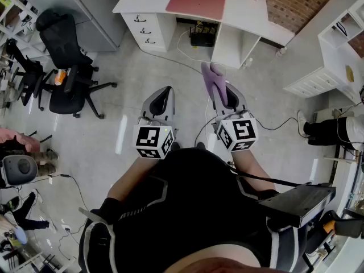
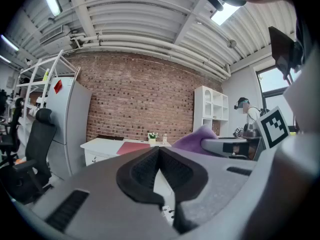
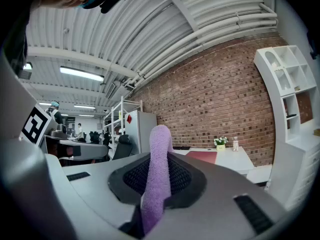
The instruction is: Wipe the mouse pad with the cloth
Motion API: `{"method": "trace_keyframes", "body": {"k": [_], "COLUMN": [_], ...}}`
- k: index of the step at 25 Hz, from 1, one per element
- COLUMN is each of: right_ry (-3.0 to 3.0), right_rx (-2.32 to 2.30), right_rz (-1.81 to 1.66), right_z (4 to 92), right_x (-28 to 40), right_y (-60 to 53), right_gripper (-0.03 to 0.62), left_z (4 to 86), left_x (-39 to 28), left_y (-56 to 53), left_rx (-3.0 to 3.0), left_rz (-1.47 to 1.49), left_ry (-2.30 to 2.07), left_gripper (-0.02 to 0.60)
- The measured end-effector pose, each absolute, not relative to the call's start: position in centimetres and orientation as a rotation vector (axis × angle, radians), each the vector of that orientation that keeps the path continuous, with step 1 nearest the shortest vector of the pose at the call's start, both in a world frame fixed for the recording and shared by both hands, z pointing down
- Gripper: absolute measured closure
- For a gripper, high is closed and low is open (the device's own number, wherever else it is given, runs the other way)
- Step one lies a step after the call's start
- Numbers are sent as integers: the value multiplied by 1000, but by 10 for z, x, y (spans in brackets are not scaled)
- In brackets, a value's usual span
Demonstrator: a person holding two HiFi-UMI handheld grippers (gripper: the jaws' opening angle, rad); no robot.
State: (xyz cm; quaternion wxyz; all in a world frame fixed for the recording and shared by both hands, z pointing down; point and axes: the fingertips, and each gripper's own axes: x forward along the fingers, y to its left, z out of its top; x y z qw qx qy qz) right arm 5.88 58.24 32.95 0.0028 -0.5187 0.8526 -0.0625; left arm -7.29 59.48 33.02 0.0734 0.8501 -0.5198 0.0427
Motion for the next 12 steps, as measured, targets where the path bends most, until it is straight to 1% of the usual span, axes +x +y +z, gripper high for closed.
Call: {"method": "trace_keyframes", "body": {"k": [12], "right_ry": [2672], "right_rx": [-1629], "right_rz": [-210], "right_z": [332], "right_x": [56], "right_y": [584], "right_gripper": [537], "left_z": [330], "left_x": [-83], "left_y": [598], "left_rx": [2542], "left_rz": [123], "left_ry": [-1570], "left_gripper": [581]}}
